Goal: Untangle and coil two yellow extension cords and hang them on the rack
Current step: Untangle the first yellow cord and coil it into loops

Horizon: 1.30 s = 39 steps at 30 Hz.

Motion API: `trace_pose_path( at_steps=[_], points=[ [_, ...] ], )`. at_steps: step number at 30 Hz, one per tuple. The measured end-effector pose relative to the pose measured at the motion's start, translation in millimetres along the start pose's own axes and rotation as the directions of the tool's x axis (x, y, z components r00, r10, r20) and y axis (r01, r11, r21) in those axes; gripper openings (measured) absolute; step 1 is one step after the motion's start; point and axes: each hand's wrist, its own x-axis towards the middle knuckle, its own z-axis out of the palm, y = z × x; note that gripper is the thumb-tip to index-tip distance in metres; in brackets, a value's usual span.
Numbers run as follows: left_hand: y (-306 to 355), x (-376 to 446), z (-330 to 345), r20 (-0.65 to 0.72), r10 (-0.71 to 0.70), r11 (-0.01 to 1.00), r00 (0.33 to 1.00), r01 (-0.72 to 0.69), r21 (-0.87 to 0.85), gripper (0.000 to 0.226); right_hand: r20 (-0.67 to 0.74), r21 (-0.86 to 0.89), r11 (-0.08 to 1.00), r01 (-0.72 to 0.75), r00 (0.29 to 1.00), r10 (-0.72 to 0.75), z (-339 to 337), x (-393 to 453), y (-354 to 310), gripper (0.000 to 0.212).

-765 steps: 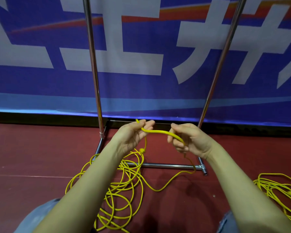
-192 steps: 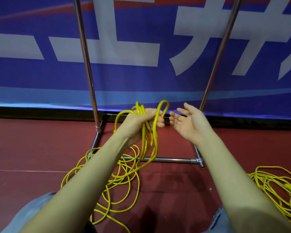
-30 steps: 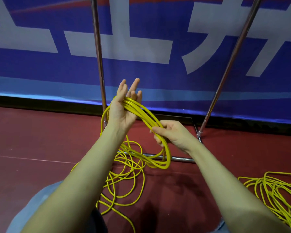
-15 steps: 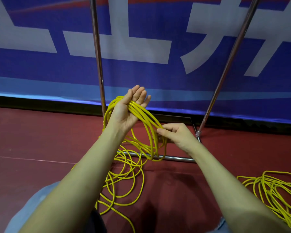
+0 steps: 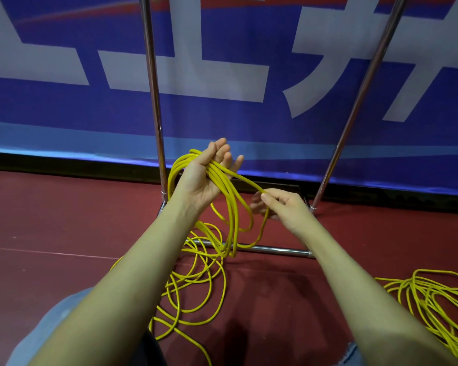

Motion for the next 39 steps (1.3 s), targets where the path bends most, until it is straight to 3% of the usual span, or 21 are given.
trace_pose_path(
  at_steps=[5, 9, 12, 15, 18, 21, 25, 29, 32, 34, 36, 39],
  points=[
    [3.7, -1.0, 1.5, 0.019, -0.002, 1.0, 1.0, 0.002, 0.013, 0.028, -0.037, -0.08, 0.997, -0.017, 0.999, 0.014, -4.2, 0.6, 7.5, 0.026],
    [2.9, -1.5, -8.9, 0.099, -0.004, 0.973, 0.995, -0.019, 0.23, 0.034, -0.146, 0.187, 0.981, -0.042, 0.987, 0.07, -6.5, 1.5, -6.6, 0.017],
    [-0.4, -0.7, -14.2, 0.189, -0.069, 0.908, 0.98, -0.017, 0.418, 0.049, -0.136, 0.421, 0.901, -0.106, 0.975, 0.178, -15.3, 1.3, -20.3, 0.012],
    [-2.6, -0.2, -19.7, 0.245, -0.143, 0.776, 0.959, -0.045, 0.63, 0.053, -0.079, 0.595, 0.786, -0.167, 0.961, 0.264, -20.6, 0.4, -37.3, 0.017],
    [-9.8, -5.1, -21.9, 0.275, -0.28, 0.547, 0.92, -0.083, 0.833, 0.043, -0.031, 0.787, 0.589, -0.185, 0.941, 0.337, -20.0, 0.1, -51.9, 0.015],
    [-21.5, -10.7, -21.3, 0.27, -0.415, 0.419, 0.869, -0.081, 0.904, 0.035, 0.005, 0.895, 0.412, -0.171, 0.927, 0.375, -17.9, 0.2, -62.5, 0.018],
    [-31.4, -14.4, -20.8, 0.281, -0.433, 0.3, 0.857, -0.157, 0.941, 0.032, 0.0, 0.938, 0.318, -0.142, 0.913, 0.408, -18.2, 2.1, -67.5, 0.03],
    [-32.5, -12.6, -21.8, 0.283, -0.341, 0.263, 0.896, -0.197, 0.944, 0.028, 0.007, 0.954, 0.271, -0.129, 0.912, 0.41, -18.6, 4.4, -68.4, 0.038],
    [-31.2, -9.5, -23.7, 0.248, -0.389, 0.257, 0.887, -0.154, 0.954, 0.025, 0.012, 0.958, 0.258, -0.127, 0.914, 0.405, -17.8, 5.6, -67.3, 0.044],
    [-28.8, -9.1, -22.1, 0.27, -0.458, 0.248, 0.847, -0.17, 0.954, 0.025, 0.008, 0.957, 0.265, -0.122, 0.919, 0.394, -18.0, 6.7, -66.5, 0.046],
    [-28.7, -9.9, -20.8, 0.306, -0.515, 0.274, 0.801, -0.184, 0.944, 0.017, 0.009, 0.957, 0.265, -0.12, 0.923, 0.385, -17.8, 6.9, -66.7, 0.047],
    [-33.6, -10.7, -20.5, 0.31, -0.512, 0.375, 0.801, -0.117, 0.92, 0.019, -0.001, 0.953, 0.281, -0.112, 0.927, 0.375, -16.2, 7.1, -67.4, 0.045]
  ],
)
